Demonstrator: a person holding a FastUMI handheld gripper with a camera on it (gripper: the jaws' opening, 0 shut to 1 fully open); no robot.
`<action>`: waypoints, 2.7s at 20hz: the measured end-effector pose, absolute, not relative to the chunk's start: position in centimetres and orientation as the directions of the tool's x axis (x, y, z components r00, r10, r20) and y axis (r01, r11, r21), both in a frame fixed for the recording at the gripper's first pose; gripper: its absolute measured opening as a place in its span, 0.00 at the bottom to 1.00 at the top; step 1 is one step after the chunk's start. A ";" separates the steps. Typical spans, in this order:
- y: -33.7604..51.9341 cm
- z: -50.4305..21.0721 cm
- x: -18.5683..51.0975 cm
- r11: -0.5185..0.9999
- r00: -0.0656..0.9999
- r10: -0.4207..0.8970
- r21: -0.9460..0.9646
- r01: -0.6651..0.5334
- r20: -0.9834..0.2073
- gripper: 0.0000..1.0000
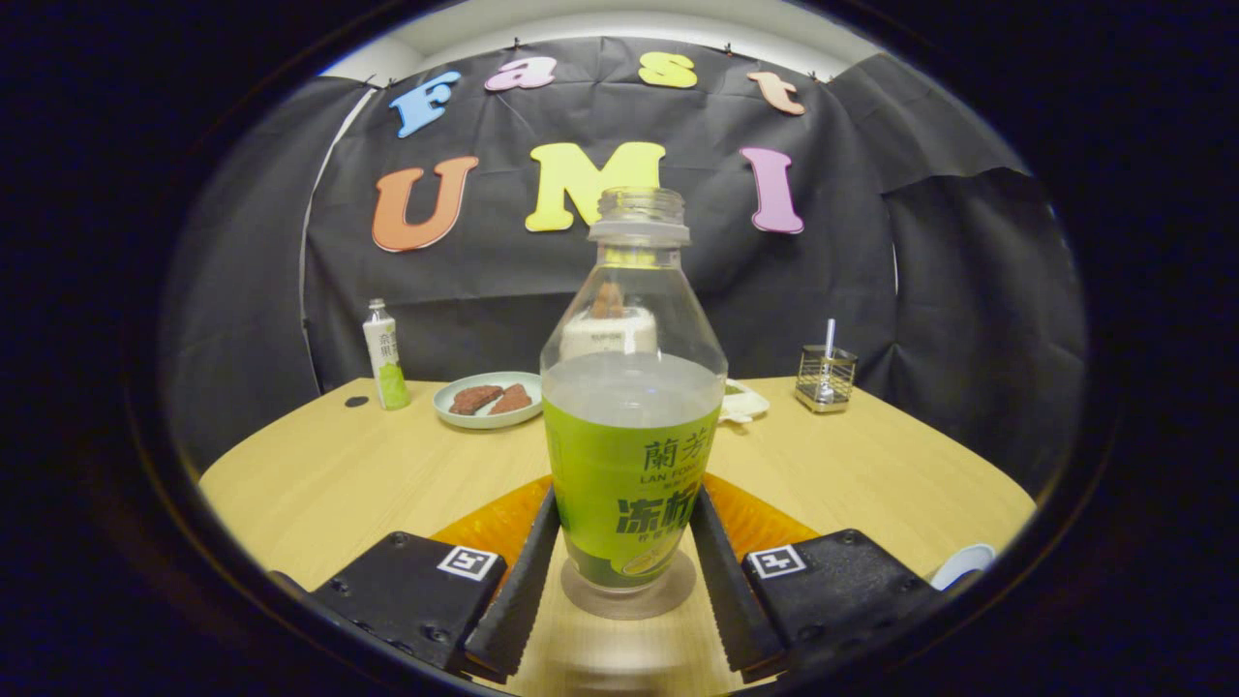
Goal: Take the bottle from table, then pour the juice into the cup, finally place the bottle on the coaster
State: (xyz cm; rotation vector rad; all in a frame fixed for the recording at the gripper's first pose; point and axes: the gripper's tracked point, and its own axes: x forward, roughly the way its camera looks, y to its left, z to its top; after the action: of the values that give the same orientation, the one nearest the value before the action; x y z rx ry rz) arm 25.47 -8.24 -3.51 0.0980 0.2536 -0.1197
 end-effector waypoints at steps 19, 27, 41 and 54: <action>-8.5 -6.0 26.6 0.991 0.940 -0.113 0.029 0.129 -0.321 0.92; -8.6 -3.2 24.7 0.991 0.958 -0.132 -0.017 0.132 -0.255 1.00; -5.9 6.7 10.0 0.996 0.996 -0.092 0.009 0.092 -0.008 1.00; -10.8 5.1 0.5 0.971 0.976 -0.218 0.102 0.218 -0.014 1.00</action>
State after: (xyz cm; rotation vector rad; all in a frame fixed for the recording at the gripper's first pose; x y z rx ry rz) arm 0.52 -10.76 5.05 0.1030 0.0023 -0.2204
